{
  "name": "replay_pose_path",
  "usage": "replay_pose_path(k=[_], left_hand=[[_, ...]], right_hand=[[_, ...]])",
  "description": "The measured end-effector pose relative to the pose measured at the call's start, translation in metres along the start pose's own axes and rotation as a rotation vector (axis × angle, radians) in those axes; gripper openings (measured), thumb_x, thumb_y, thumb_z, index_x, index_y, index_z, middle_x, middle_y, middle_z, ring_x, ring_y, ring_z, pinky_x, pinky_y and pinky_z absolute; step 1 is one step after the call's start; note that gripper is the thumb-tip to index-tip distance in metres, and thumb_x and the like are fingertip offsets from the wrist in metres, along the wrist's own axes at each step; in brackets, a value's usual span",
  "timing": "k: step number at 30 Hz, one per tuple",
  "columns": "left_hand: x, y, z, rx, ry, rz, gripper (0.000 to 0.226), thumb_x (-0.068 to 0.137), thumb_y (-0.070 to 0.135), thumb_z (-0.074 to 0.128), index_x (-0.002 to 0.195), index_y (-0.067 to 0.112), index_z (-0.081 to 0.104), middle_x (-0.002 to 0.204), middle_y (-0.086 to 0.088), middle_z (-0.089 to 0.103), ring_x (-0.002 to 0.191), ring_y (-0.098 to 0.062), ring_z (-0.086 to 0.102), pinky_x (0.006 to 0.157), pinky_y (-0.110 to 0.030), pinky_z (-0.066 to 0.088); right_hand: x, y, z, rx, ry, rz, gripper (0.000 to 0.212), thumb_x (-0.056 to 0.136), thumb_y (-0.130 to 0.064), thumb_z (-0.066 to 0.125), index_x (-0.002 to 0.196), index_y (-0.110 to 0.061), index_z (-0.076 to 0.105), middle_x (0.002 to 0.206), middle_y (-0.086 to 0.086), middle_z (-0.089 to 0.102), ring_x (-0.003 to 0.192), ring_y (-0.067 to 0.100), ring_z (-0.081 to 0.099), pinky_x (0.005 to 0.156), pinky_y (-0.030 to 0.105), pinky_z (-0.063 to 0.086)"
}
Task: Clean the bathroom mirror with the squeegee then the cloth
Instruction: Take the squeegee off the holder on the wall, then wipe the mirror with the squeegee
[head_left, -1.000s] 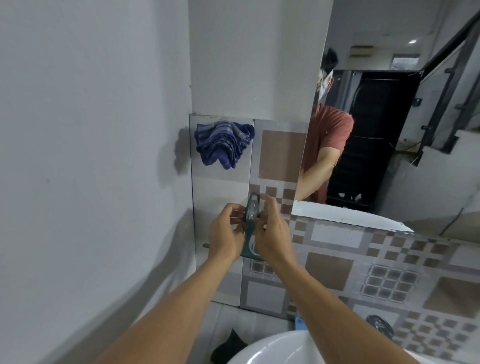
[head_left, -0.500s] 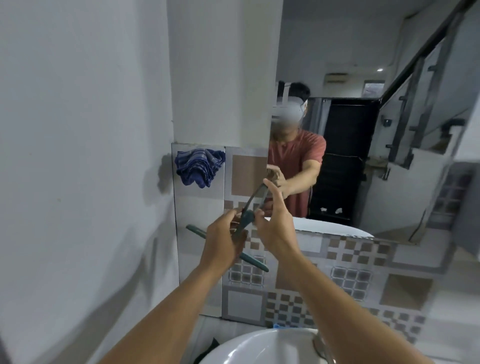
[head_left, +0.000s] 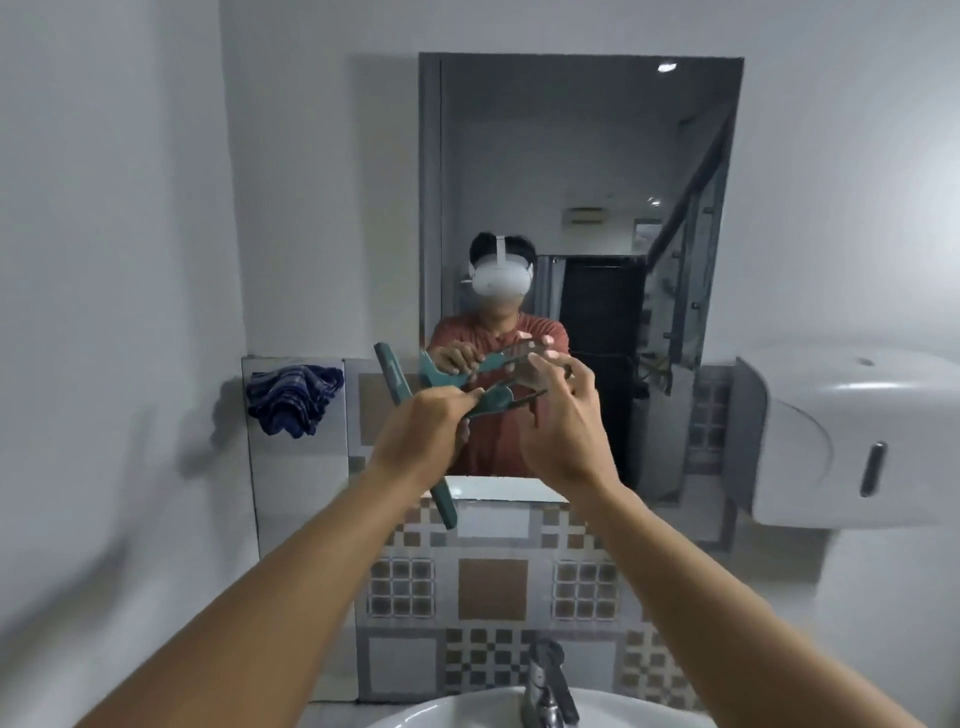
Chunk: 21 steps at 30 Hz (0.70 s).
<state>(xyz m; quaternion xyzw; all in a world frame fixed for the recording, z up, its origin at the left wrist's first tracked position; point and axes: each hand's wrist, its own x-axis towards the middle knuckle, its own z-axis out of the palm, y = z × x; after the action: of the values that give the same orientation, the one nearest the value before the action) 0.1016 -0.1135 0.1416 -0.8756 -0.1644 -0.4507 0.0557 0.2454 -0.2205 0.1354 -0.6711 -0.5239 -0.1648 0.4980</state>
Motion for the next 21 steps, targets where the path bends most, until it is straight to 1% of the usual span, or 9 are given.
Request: replay_pose_path(k=[2,4,5,8,10,12,14,17,21], left_hand=[[0.022,0.011,-0.010,0.038,-0.007,0.084,0.025,0.092,-0.002,0.060,0.114,0.006,0.071,0.091,-0.010,0.071,0.079,-0.028,0.069,0.074,-0.040,0.061],[0.043,0.019,-0.018,0.091,-0.013,0.160,0.025,0.092,-0.004,0.058,0.111,0.004,0.071,0.089,-0.011,0.070,0.079,-0.031,0.068,0.070,-0.040,0.058],[0.053,0.021,-0.021,0.112,-0.005,0.197,0.025,0.092,-0.005,0.056,0.110,0.005,0.071,0.088,-0.011,0.070,0.079,-0.032,0.067,0.067,-0.041,0.056],[0.079,0.026,-0.025,0.151,0.023,0.283,0.029,0.091,-0.005,0.056,0.112,0.008,0.071,0.086,-0.010,0.069,0.079,-0.031,0.066,0.065,-0.041,0.056],[0.091,0.029,-0.026,0.163,0.037,0.300,0.031,0.089,-0.009,0.057,0.111,0.008,0.071,0.087,-0.010,0.069,0.081,-0.031,0.067,0.066,-0.040,0.056],[0.098,0.034,-0.028,0.157,0.111,0.289,0.039,0.086,-0.015,0.055,0.117,0.004,0.069,0.098,-0.012,0.072,0.092,-0.031,0.067,0.075,-0.040,0.059],[0.093,0.036,-0.027,0.120,0.251,0.247,0.048,0.081,-0.016,0.055,0.125,0.000,0.065,0.112,-0.014,0.071,0.104,-0.029,0.065,0.088,-0.036,0.058],[0.070,0.027,-0.006,0.040,0.388,0.166,0.031,0.085,-0.004,0.059,0.114,0.003,0.067,0.104,-0.010,0.068,0.096,-0.021,0.061,0.082,-0.027,0.055],[0.045,-0.005,0.040,0.013,0.344,0.059,0.017,0.086,0.008,0.065,0.101,0.013,0.061,0.102,-0.005,0.065,0.095,-0.018,0.060,0.078,-0.033,0.058]], right_hand=[[0.011,0.004,-0.024,-0.262,0.014,-0.135,0.055,0.090,-0.033,0.049,0.145,-0.027,0.046,0.160,0.009,0.025,0.146,0.034,0.025,0.115,0.058,0.034],[0.025,0.007,-0.044,-0.443,0.022,-0.252,0.053,0.092,-0.044,0.044,0.140,-0.025,0.052,0.153,0.008,0.040,0.143,0.032,0.033,0.117,0.062,0.025],[0.032,0.008,-0.052,-0.485,0.017,-0.290,0.049,0.094,-0.045,0.049,0.139,-0.026,0.053,0.146,0.006,0.049,0.139,0.031,0.040,0.117,0.063,0.025],[0.053,0.008,-0.070,-0.570,0.012,-0.420,0.048,0.093,-0.049,0.057,0.136,-0.028,0.053,0.127,0.005,0.063,0.122,0.029,0.058,0.110,0.063,0.035],[0.066,0.005,-0.076,-0.618,0.026,-0.490,0.047,0.093,-0.050,0.054,0.133,-0.025,0.056,0.121,0.005,0.063,0.111,0.028,0.061,0.098,0.053,0.048],[0.079,0.002,-0.079,-0.644,0.031,-0.524,0.043,0.094,-0.045,0.056,0.128,-0.019,0.058,0.118,0.004,0.062,0.102,0.025,0.062,0.086,0.046,0.052],[0.093,-0.001,-0.081,-0.657,0.035,-0.541,0.040,0.094,-0.038,0.062,0.127,-0.016,0.058,0.116,0.003,0.065,0.100,0.026,0.064,0.083,0.045,0.053],[0.116,-0.007,-0.086,-0.651,0.054,-0.525,0.040,0.095,-0.039,0.061,0.129,-0.018,0.057,0.114,0.002,0.066,0.099,0.028,0.063,0.083,0.046,0.053],[0.150,-0.022,-0.091,-0.615,0.083,-0.503,0.034,0.099,-0.038,0.058,0.129,-0.023,0.055,0.114,0.005,0.066,0.105,0.031,0.062,0.087,0.045,0.051]])
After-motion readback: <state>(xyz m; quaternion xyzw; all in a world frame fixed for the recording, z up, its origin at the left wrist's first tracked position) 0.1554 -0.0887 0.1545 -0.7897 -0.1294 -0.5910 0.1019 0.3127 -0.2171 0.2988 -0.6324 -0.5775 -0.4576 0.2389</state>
